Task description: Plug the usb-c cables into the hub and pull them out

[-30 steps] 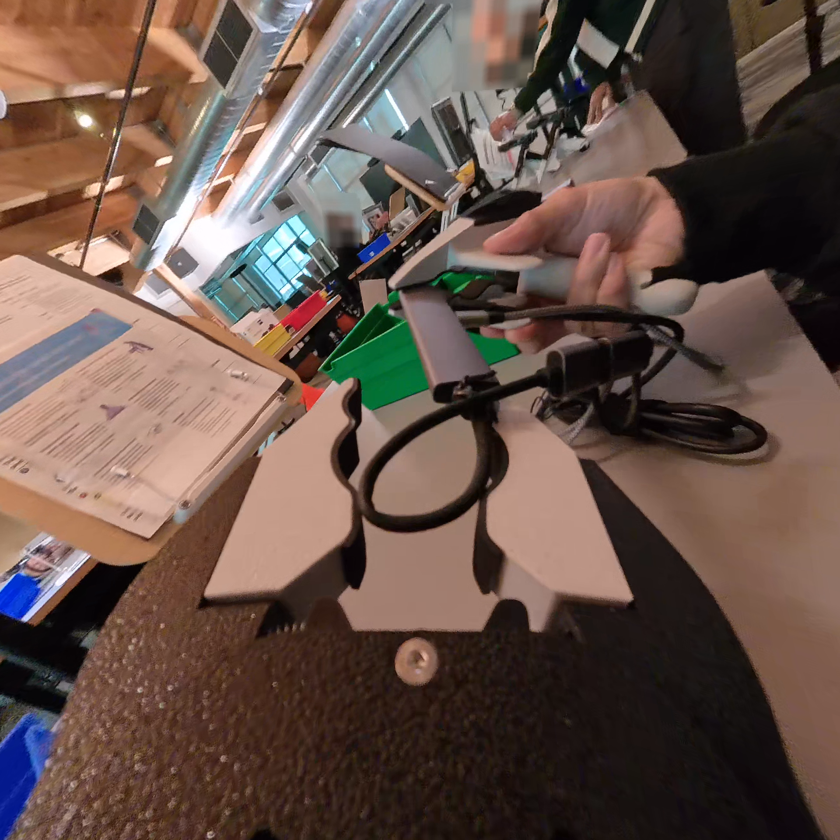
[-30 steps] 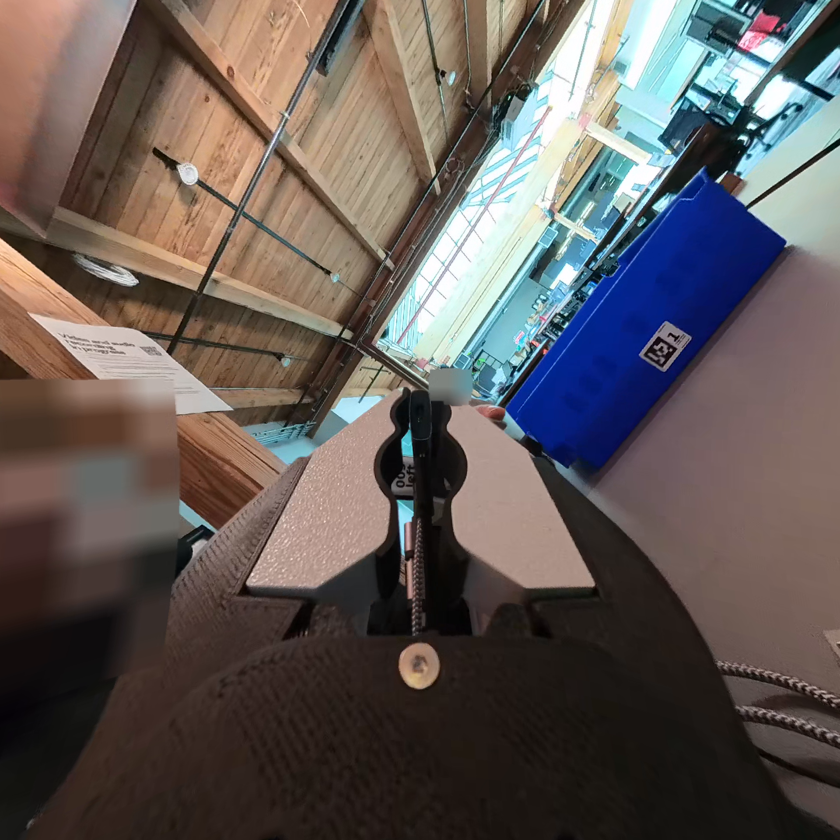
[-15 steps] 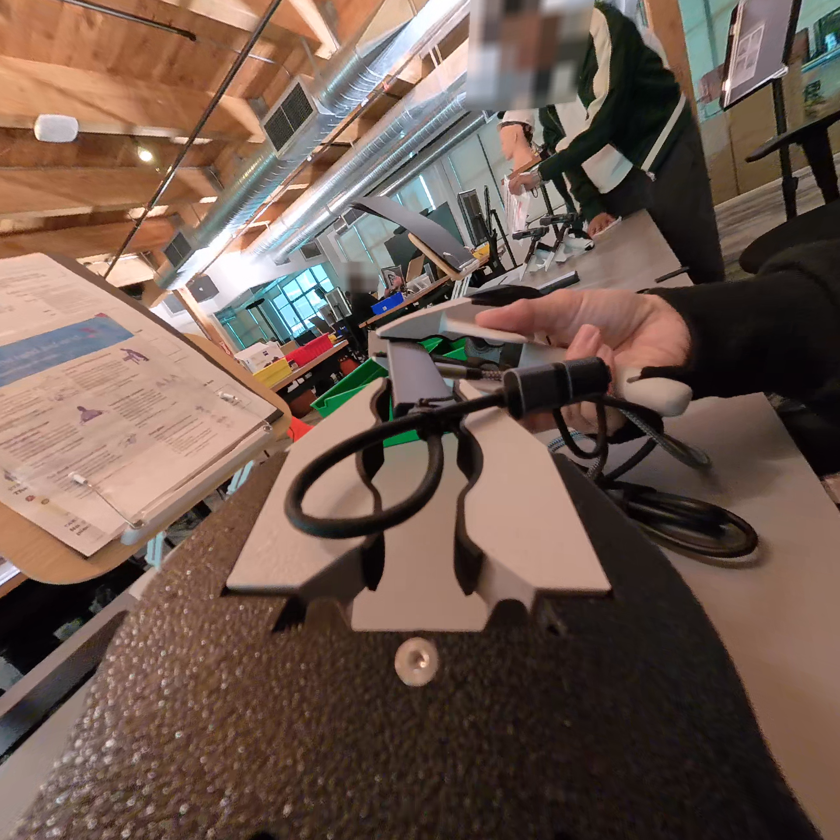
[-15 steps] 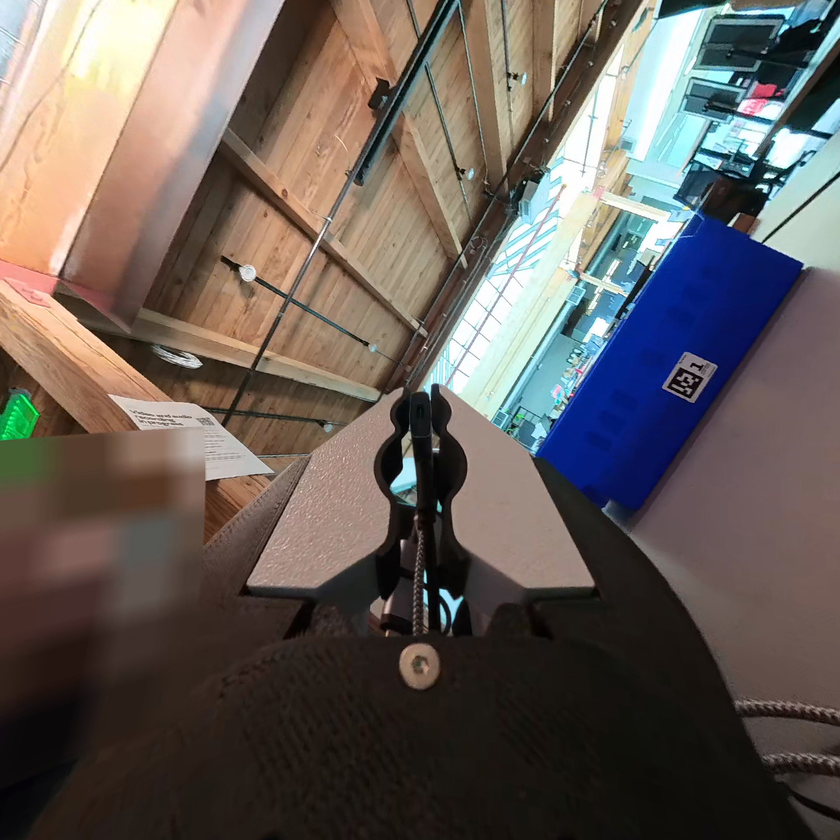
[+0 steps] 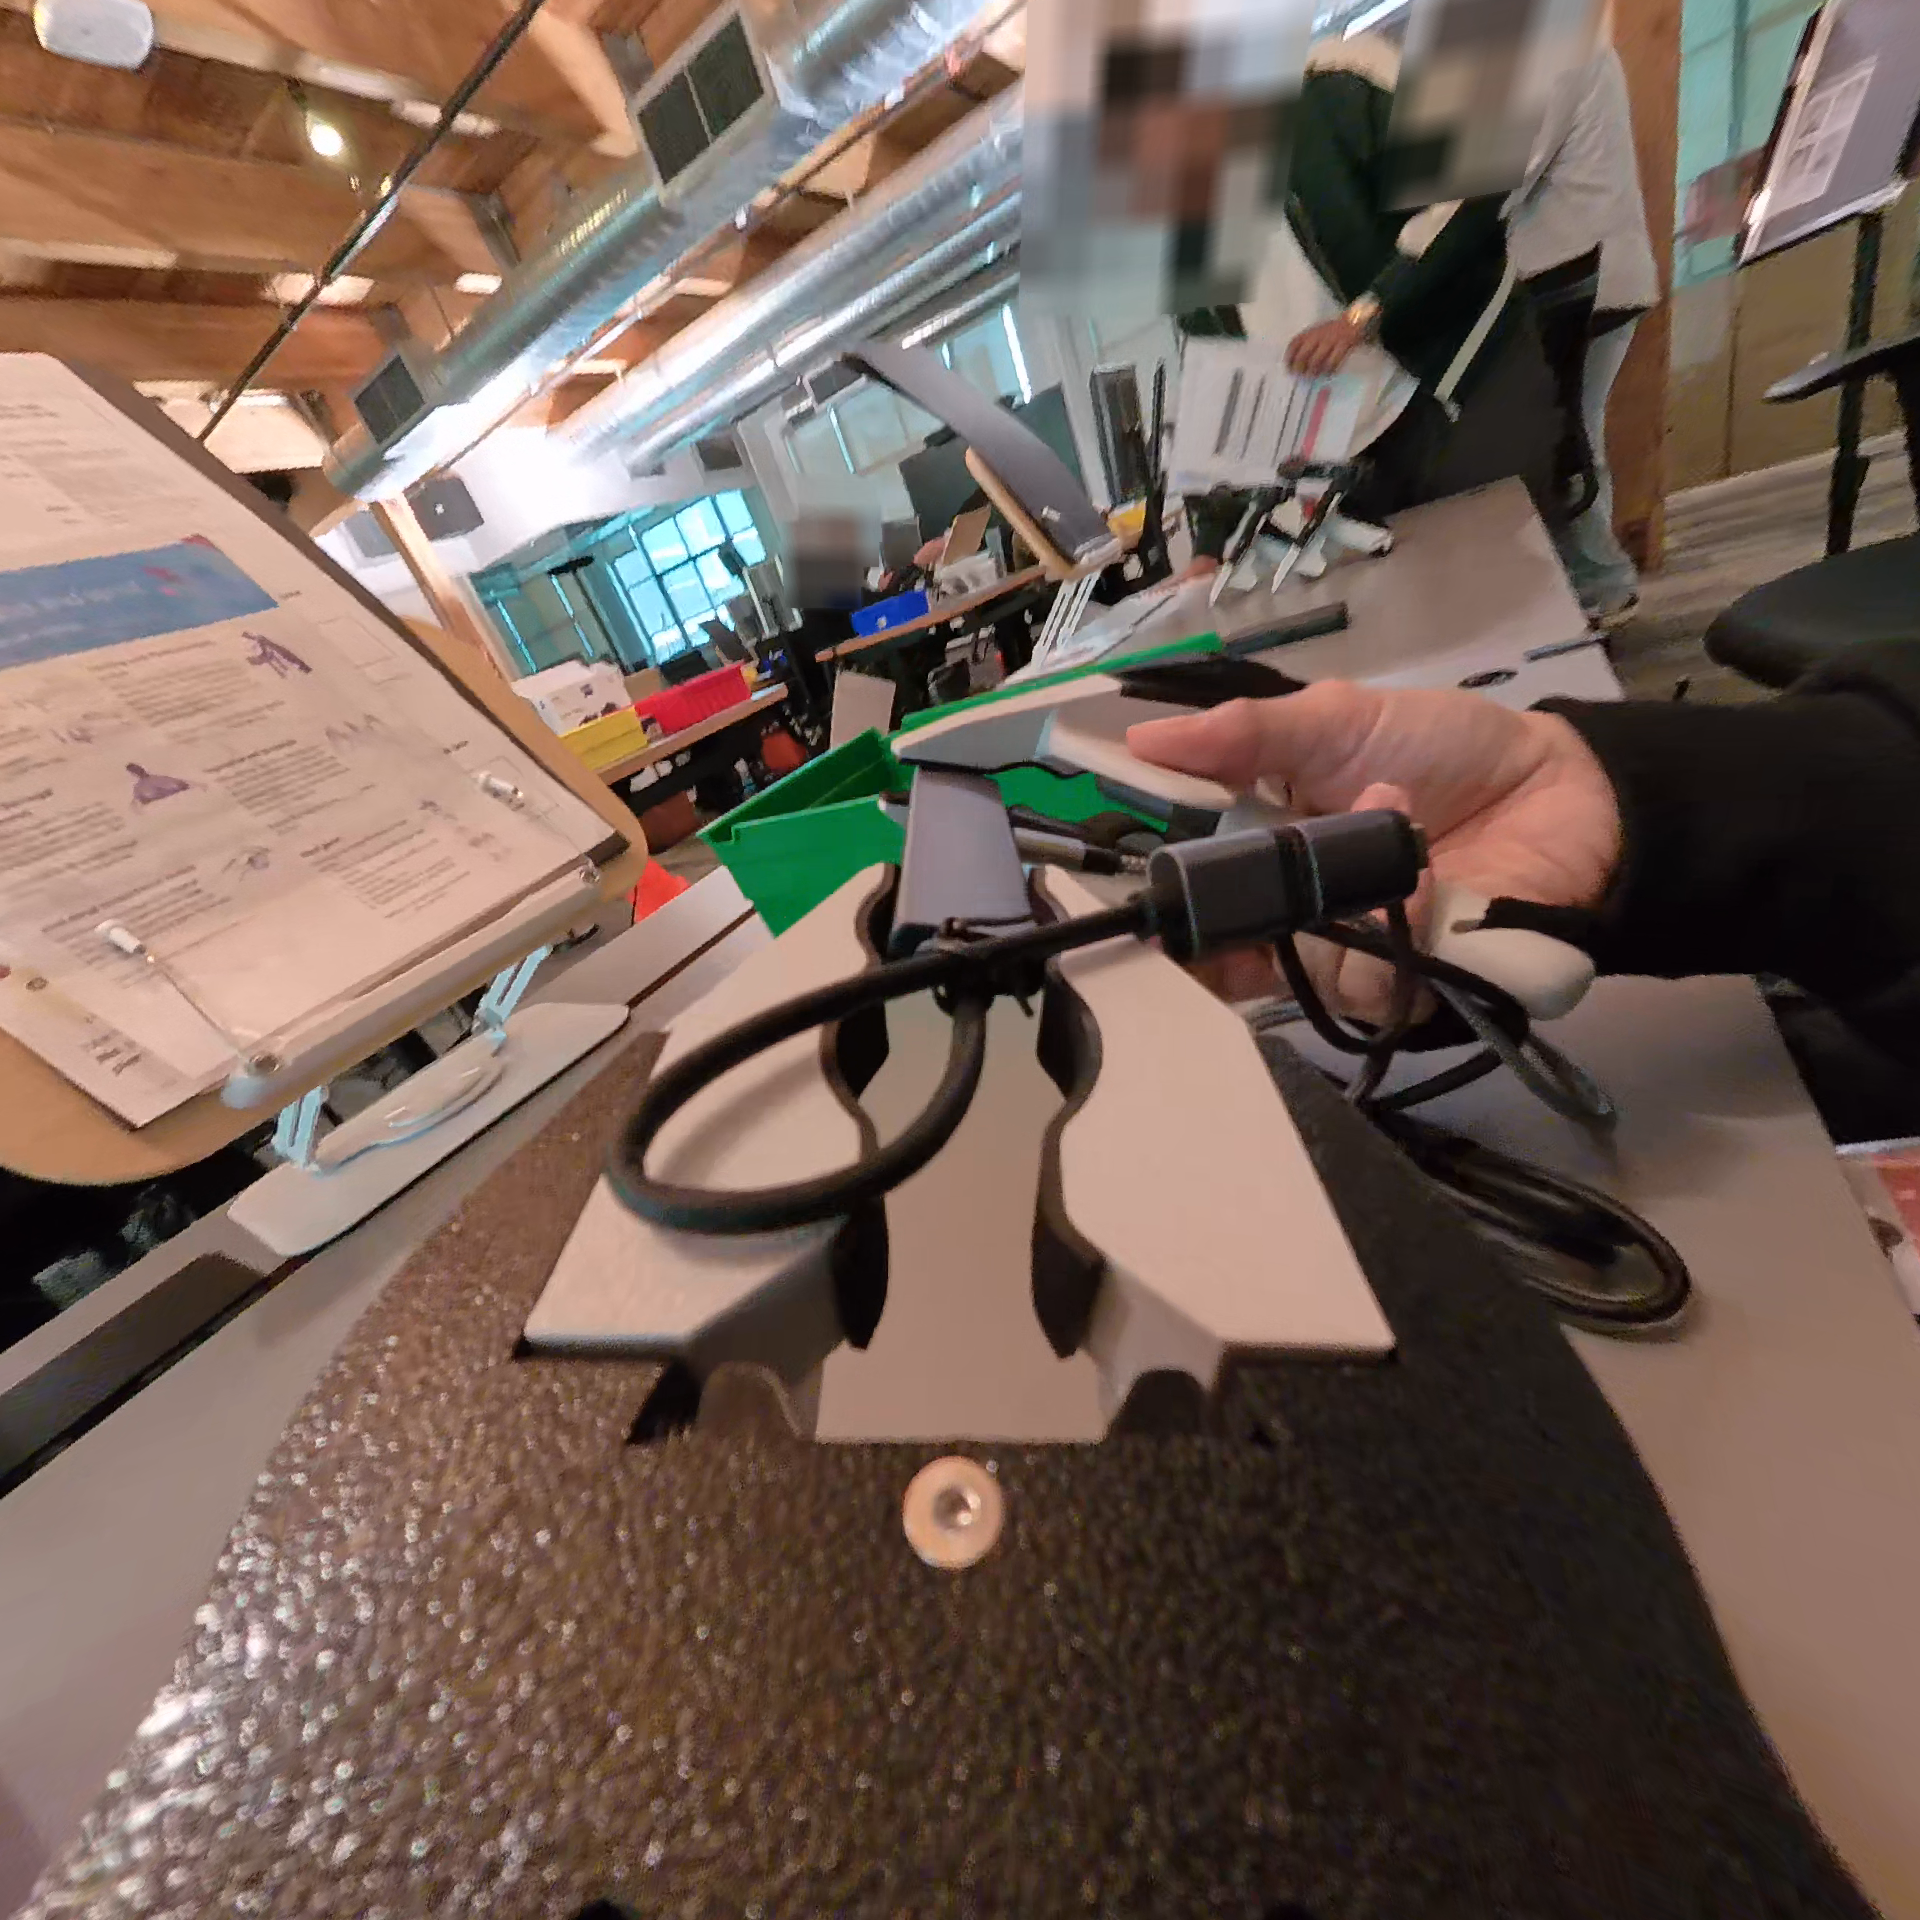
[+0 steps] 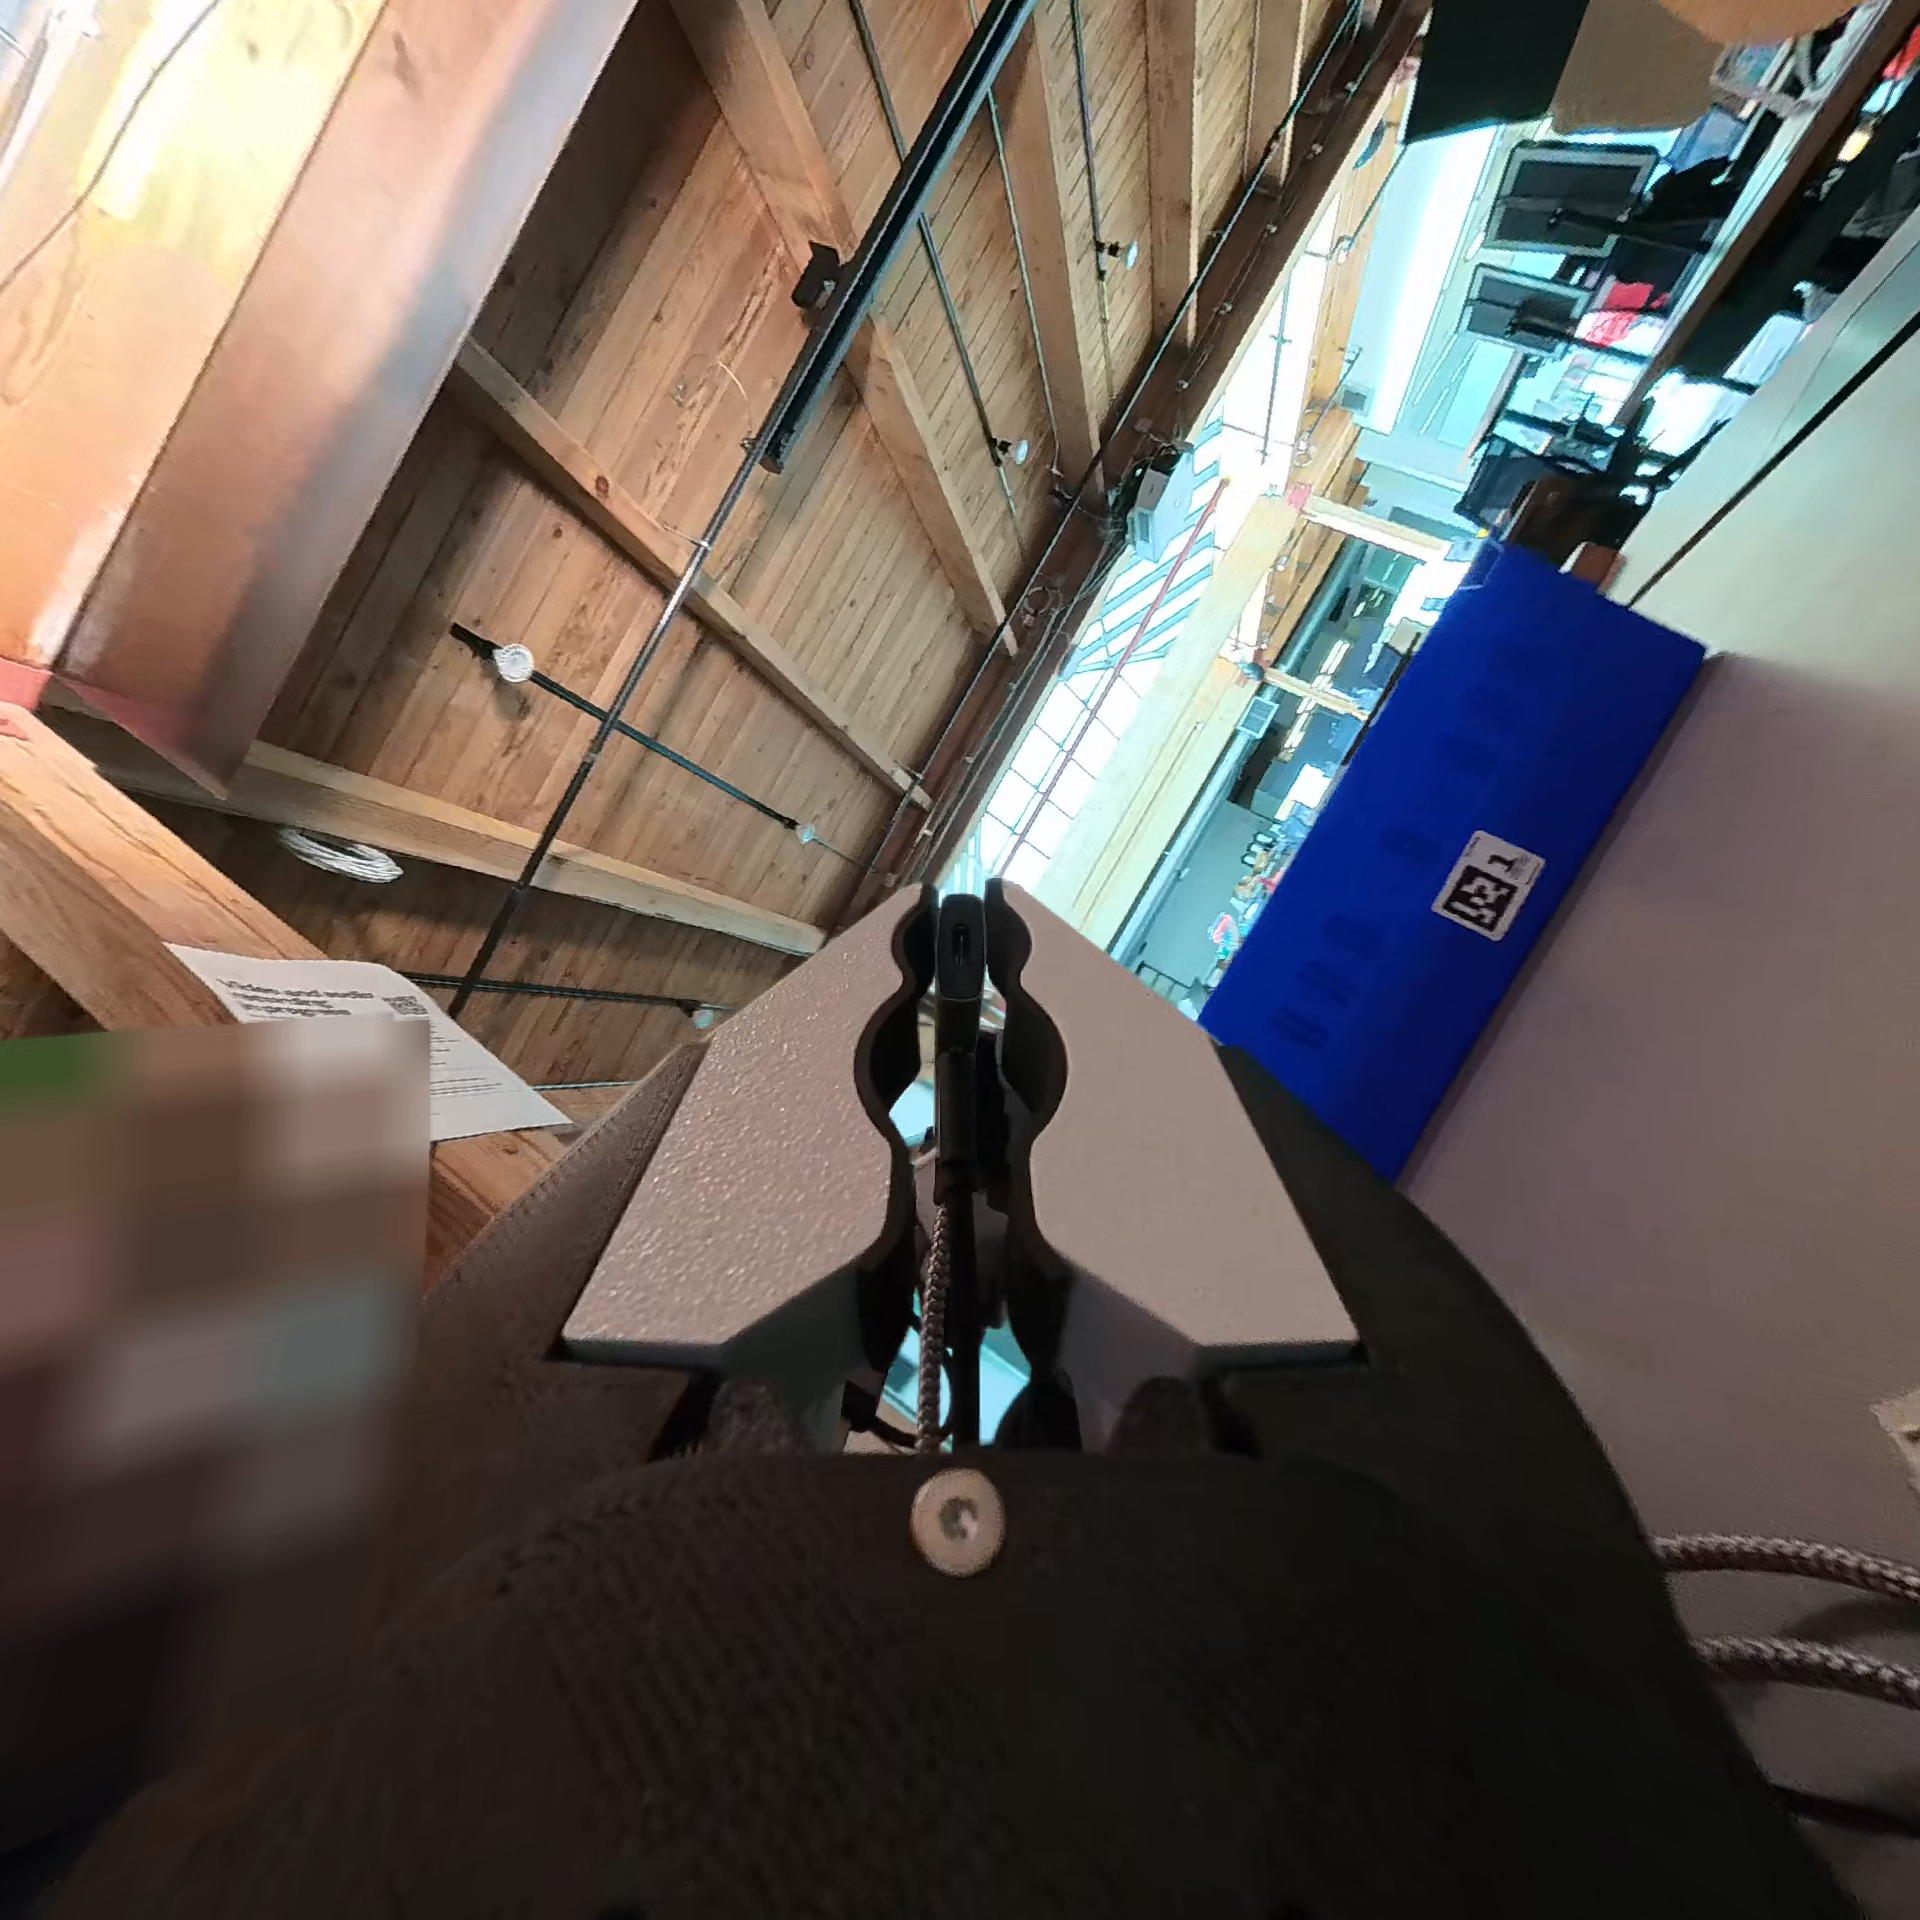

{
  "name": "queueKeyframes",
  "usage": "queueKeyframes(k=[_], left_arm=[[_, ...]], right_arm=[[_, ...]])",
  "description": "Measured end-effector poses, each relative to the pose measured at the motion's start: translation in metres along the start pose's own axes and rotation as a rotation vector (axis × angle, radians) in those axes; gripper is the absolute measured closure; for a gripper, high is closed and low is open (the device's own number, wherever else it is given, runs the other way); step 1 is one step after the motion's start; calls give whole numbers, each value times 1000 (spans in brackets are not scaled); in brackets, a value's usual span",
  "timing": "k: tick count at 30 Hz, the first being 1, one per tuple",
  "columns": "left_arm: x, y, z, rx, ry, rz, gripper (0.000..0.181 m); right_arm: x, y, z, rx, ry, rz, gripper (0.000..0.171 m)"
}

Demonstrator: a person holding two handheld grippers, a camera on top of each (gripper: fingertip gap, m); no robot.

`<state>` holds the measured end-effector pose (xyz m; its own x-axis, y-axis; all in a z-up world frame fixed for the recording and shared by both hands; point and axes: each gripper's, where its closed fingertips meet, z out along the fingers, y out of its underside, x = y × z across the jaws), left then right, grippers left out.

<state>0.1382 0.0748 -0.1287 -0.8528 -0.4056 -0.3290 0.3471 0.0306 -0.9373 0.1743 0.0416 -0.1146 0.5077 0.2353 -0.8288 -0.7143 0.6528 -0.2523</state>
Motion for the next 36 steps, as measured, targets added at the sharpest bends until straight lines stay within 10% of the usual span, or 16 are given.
queueKeyframes(k=[8,14,36], left_arm=[[-8,6,8,-12,-54,-178,160],[-46,21,-5,16,-204,-398,160],[-46,19,-6,42,-265,-288,160]], right_arm=[[0,-10,-6,-17,101,-229,137],[-6,-6,-10,-189,397,-936,105],[30,32,14,-361,646,-1360,165]])
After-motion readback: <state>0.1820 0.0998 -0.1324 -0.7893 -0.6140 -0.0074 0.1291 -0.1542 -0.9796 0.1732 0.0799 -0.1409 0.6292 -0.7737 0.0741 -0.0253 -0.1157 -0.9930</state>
